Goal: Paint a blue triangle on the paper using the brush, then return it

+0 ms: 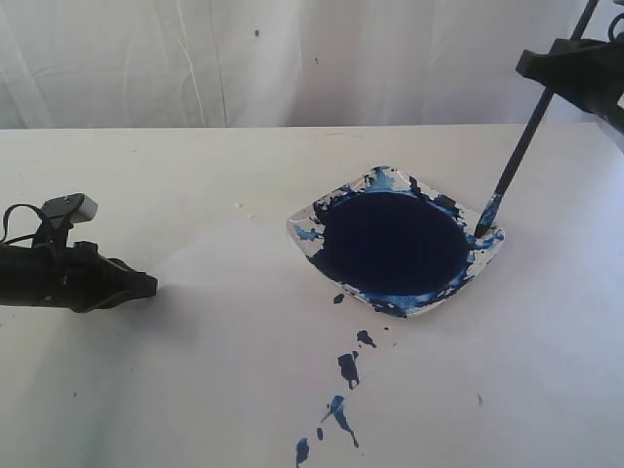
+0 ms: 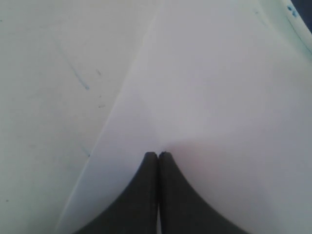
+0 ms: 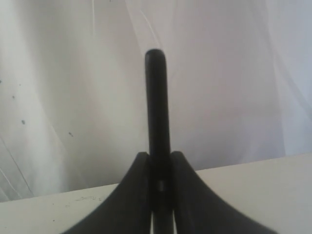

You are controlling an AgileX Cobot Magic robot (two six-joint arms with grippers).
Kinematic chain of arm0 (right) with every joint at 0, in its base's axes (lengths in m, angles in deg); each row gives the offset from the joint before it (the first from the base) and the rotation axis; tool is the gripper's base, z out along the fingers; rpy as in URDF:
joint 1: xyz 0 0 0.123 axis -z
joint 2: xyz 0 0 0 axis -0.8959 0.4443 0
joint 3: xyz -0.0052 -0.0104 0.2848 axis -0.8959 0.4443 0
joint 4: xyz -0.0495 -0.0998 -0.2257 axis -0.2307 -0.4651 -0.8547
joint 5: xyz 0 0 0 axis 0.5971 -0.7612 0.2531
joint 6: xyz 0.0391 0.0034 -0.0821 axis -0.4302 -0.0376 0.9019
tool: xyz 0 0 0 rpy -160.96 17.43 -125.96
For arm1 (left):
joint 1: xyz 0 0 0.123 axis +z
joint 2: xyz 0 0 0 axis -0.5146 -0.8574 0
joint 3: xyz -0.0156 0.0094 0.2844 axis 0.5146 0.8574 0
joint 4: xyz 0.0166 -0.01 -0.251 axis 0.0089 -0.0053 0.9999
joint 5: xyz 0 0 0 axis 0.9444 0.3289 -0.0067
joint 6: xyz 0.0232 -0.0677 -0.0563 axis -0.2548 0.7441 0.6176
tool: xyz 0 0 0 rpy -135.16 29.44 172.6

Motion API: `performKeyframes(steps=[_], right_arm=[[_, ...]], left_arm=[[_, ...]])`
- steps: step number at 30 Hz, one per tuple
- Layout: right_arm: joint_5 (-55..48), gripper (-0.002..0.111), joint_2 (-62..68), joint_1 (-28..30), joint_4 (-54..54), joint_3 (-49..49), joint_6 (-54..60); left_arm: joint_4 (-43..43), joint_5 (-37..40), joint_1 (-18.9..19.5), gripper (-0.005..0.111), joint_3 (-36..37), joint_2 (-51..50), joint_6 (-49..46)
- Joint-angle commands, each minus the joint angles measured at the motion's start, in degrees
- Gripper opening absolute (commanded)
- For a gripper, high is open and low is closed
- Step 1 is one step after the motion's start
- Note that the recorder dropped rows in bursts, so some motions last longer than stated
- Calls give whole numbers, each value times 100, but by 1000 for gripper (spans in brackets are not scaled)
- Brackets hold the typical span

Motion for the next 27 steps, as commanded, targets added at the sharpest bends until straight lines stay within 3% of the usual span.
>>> performKeyframes(steps=[1,14,21,27], right_arm=[[131,5,35,8,59,-23,66],[794,5,-12,8,200,-23,-715],[1030,5,-48,-7,-72,-23,-2408],[1625,5,-48,-352,-596,-23,-3138]], left_arm=[[123,25,12,0,50,35,-25],[123,25,12,0,50,35,-25],[123,25,12,0,50,35,-25],[123,25,12,0,50,35,-25]])
